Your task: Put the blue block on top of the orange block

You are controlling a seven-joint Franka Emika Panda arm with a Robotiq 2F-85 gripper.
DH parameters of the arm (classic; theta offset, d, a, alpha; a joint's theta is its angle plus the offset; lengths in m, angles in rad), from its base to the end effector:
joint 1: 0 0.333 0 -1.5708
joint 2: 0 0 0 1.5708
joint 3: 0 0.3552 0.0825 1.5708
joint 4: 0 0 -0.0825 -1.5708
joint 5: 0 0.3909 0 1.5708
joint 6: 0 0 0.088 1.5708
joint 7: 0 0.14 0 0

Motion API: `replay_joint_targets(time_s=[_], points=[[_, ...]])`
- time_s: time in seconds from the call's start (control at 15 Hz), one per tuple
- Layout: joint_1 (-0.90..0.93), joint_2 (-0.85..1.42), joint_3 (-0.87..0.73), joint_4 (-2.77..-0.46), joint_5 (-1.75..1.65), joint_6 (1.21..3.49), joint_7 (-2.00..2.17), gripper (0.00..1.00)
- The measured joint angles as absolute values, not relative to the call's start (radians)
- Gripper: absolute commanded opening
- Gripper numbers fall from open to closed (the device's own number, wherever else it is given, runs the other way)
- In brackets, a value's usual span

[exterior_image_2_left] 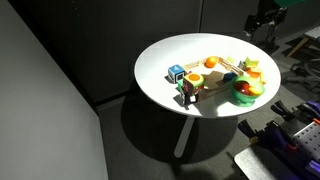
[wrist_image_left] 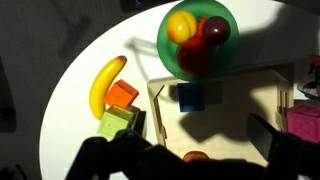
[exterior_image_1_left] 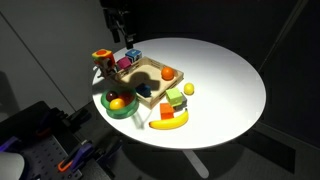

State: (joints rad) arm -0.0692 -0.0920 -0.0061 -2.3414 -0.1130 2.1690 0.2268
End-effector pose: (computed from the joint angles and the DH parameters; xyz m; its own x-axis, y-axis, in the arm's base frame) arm 0.4804 -0.0437 0.3668 0.9700 -0.2351 -0.0613 -0.2281 -0.9681 0.1037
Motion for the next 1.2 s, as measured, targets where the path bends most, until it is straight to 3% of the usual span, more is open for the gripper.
replay_joint_targets(time_s=[1.2], points=[[-0.07,0.213,-0.061,-2.211,-0.11,2.268,0.055,1.0]])
